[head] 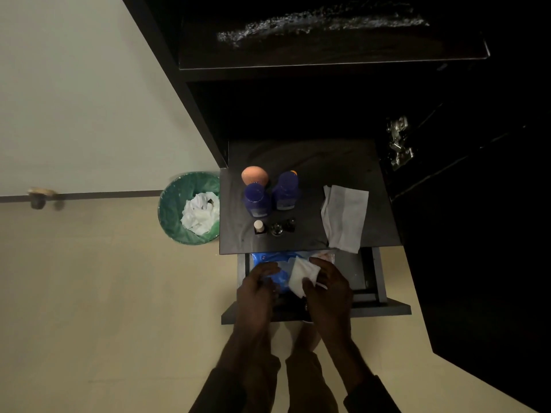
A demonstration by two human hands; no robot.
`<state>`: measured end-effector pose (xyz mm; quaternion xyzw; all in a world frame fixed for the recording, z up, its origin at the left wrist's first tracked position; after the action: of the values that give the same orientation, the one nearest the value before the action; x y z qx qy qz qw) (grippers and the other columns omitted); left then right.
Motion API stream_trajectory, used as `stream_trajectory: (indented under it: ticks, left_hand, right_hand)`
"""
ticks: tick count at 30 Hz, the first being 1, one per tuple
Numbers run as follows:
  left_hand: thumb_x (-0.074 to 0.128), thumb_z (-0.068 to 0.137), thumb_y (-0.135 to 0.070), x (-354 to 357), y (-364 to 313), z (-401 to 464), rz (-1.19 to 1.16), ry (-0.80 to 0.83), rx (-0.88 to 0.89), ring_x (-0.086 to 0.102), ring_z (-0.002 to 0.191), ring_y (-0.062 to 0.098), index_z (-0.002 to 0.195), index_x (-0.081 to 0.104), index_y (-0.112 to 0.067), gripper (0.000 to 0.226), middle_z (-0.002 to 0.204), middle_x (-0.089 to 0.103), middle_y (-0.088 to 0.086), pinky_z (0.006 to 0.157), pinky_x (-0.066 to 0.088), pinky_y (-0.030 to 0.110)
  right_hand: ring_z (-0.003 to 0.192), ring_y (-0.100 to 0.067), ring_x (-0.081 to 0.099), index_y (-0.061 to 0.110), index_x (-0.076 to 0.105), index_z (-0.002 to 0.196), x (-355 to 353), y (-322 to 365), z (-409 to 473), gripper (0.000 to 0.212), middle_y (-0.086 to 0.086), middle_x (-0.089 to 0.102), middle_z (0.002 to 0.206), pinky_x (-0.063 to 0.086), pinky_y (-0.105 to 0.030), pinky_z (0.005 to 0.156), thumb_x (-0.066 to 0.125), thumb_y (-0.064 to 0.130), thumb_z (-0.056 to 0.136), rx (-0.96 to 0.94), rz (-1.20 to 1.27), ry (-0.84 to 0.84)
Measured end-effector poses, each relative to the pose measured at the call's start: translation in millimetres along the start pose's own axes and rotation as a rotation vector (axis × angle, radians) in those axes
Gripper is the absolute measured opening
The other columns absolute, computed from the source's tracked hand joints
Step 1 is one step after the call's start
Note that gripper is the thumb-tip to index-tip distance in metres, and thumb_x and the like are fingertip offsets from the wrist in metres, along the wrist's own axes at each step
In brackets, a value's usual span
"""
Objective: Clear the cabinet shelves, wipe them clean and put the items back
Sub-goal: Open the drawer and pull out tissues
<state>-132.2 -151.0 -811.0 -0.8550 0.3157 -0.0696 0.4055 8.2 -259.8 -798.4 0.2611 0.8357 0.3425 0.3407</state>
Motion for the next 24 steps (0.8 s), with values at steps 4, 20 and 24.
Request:
stream_trajectory:
  ticks: [4,20,24]
  left_hand:
    - [0.054,0.097,-0.011,12.9,-8.1,18.2,0.603,0.109,0.23,0.059,0.102,0.004,0.133,0.05,-0.017,0.037,0.128,0.059,0.003,0.083,0.046,0.009]
    - [0.061,0.094,-0.021,27.5,11.5,31.4,0.741,0.19,0.196,0.057,0.115,0.014,0.14,0.039,-0.014,0.052,0.131,0.056,0.004,0.1,0.046,0.024]
    - [0.058,0.096,-0.025,17.9,14.3,29.7,0.736,0.123,0.25,0.06,0.116,0.021,0.151,0.022,-0.013,0.067,0.134,0.056,0.006,0.098,0.051,0.03]
  right_hand:
    - [0.099,-0.004,0.06,0.018,0.06,0.114,-0.2,7.7,-5.3,0.029,0.015,0.06,0.106,0.058,-0.037,0.087,0.068,0.009,0.088,-0.071,0.021,-0.098]
    - [0.1,-0.014,0.059,0.015,0.056,0.109,31.6,-14.1,12.5,0.027,0.012,0.058,0.098,0.046,-0.025,0.083,0.071,0.017,0.087,0.091,0.14,-0.024]
    - [0.11,-0.021,0.058,0.018,0.051,0.125,44.0,-17.4,10.4,0.037,-0.001,0.058,0.117,0.048,-0.047,0.099,0.064,0.029,0.092,0.15,0.095,0.075]
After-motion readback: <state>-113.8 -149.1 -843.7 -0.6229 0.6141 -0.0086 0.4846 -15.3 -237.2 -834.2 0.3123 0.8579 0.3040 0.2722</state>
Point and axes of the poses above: each hand's wrist, its own z-axis towards the middle knuckle, its own x-axis out of the palm, y = z × x, the point moved 10 cm from there along z, towards the middle knuckle
